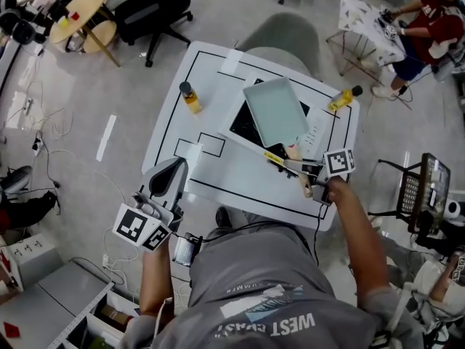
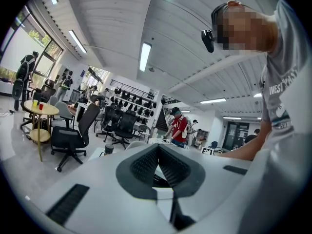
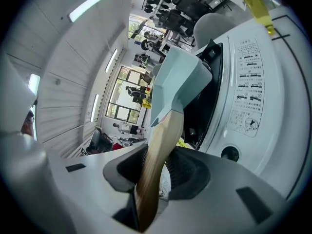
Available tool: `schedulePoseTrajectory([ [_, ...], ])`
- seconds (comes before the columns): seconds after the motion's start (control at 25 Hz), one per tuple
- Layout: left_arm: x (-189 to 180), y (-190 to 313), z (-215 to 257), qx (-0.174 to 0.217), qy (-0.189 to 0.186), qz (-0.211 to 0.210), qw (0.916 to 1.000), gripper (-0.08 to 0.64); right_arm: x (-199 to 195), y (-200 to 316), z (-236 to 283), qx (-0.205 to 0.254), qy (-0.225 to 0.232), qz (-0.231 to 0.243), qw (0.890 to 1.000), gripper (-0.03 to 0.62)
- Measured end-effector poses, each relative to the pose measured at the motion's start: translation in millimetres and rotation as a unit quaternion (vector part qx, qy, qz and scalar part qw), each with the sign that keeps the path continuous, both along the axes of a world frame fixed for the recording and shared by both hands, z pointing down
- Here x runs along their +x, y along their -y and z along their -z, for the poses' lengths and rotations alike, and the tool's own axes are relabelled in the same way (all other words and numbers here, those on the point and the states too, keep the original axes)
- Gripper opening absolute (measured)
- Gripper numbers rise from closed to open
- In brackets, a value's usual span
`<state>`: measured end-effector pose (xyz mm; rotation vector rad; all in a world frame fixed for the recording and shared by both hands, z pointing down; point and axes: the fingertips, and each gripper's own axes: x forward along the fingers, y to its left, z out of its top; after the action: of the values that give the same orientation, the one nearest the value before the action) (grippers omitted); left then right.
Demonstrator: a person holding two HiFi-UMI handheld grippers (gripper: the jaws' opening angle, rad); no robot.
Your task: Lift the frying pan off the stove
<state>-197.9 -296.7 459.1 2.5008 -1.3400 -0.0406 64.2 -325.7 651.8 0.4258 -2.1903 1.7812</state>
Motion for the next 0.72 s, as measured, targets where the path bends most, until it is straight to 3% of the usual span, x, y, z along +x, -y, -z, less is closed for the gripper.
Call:
schedulePoseTrajectory([
  [0.12,-3.9,0.3,2.8,0.004,0.002,0.000,1.0000,-0.002,-12.0,-3.5,16.1,-0.011,0.053,-0.015,0.998,0.130],
  [0.32,-13.3,-2.1,7.2,0.013,0.005,0.004,0.9999,-0.002,-8.5,-3.0,26.4,0.005,0.055,-0.036,0.998,0.140],
  [0.72,-28.0,-22.1,18.7,0.024,0.013,0.008,0.9996,-0.002,-25.7,-21.5,74.3,0.024,0.096,-0.031,0.995,0.152],
])
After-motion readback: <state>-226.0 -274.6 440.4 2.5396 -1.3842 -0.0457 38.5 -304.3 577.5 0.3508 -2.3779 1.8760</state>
